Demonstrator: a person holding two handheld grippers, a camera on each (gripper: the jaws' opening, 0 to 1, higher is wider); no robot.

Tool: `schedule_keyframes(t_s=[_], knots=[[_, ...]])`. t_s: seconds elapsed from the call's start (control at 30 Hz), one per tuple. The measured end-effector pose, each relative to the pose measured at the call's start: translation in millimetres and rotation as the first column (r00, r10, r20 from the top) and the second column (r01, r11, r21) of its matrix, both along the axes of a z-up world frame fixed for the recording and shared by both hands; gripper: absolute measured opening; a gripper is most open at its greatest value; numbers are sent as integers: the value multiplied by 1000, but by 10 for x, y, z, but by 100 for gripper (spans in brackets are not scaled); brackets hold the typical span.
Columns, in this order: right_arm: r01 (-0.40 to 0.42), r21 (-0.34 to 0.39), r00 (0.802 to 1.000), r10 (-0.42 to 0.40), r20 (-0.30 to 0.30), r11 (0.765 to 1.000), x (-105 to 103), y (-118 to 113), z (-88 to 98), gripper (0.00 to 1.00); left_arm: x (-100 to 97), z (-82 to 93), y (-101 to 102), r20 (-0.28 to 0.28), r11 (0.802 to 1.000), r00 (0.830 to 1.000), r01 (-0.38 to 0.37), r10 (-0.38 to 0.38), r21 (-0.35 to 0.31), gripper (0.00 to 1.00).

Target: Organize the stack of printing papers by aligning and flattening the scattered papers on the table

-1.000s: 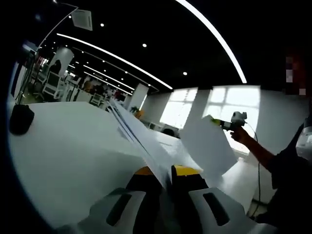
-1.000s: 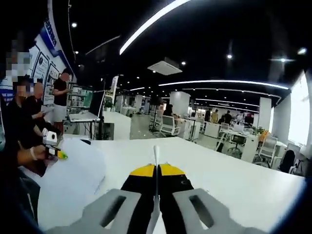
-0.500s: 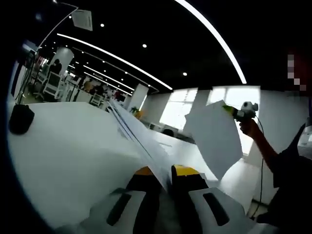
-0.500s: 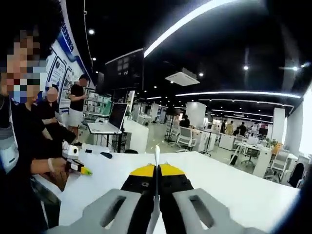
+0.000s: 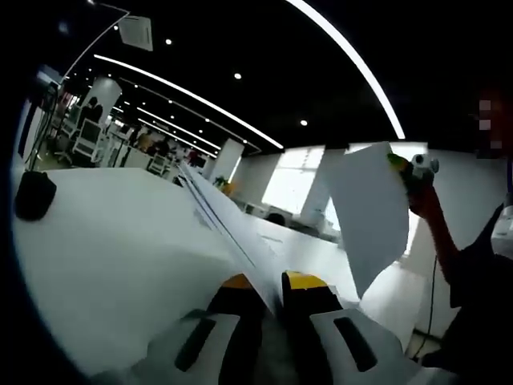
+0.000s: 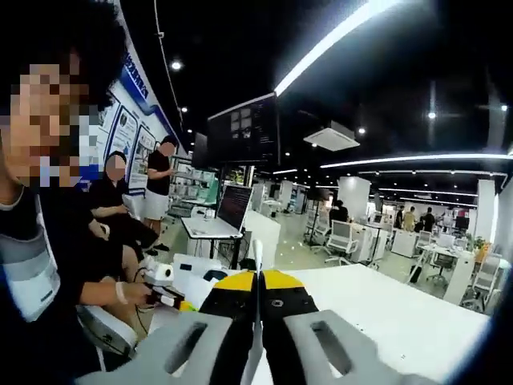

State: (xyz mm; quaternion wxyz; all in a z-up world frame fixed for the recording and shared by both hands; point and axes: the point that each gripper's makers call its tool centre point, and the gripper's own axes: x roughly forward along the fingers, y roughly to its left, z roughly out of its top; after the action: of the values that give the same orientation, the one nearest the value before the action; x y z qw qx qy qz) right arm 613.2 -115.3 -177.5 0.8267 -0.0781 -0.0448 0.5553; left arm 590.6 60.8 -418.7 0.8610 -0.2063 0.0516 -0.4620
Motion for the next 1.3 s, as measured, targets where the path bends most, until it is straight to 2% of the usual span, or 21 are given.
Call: schedule_keyframes(t_s=[0.13,0.3,0.4,0.43,0.6,0.7,0.87,0.97,1.03,1.3], knots=[[-27,13,999,27,19,1000,-56,107,111,0,-3,2,-4,-1,1000,1000,2,-2,0,13],[-41,54,999,43,-32,998,90,201,112,0,-17,12,-24,-1,1000,1000,2,-2,-4,13],[-10,83,993,19,-119,996,351,222,-67,0,-15,14,-18,-1,1000,1000,2,-2,-5,13],[18,72,990,-8,-143,997,507,202,-171,0,-18,15,-24,-1,1000,1000,2,-2,-5,13],[84,60,977,-70,-203,995,1121,190,-637,0,-21,15,-24,-2,1000,1000,5,-5,-7,13],[97,46,974,-85,-210,994,1285,224,-855,0,-26,16,-32,-3,1000,1000,6,-6,-7,13],[83,34,974,-74,-215,996,1352,312,-1057,0,-18,10,-25,-3,1000,1000,6,-6,-5,13],[82,30,974,-73,-215,996,1330,330,-1094,0,-16,3,-22,-5,1000,1000,6,-6,-4,13],[84,10,978,-81,-194,996,1321,331,-1128,0,-16,-3,-21,-5,1000,1000,7,-7,-2,13],[43,33,982,-36,-188,999,1251,391,-1210,0,16,-8,4,-6,1000,1000,7,-7,0,13]])
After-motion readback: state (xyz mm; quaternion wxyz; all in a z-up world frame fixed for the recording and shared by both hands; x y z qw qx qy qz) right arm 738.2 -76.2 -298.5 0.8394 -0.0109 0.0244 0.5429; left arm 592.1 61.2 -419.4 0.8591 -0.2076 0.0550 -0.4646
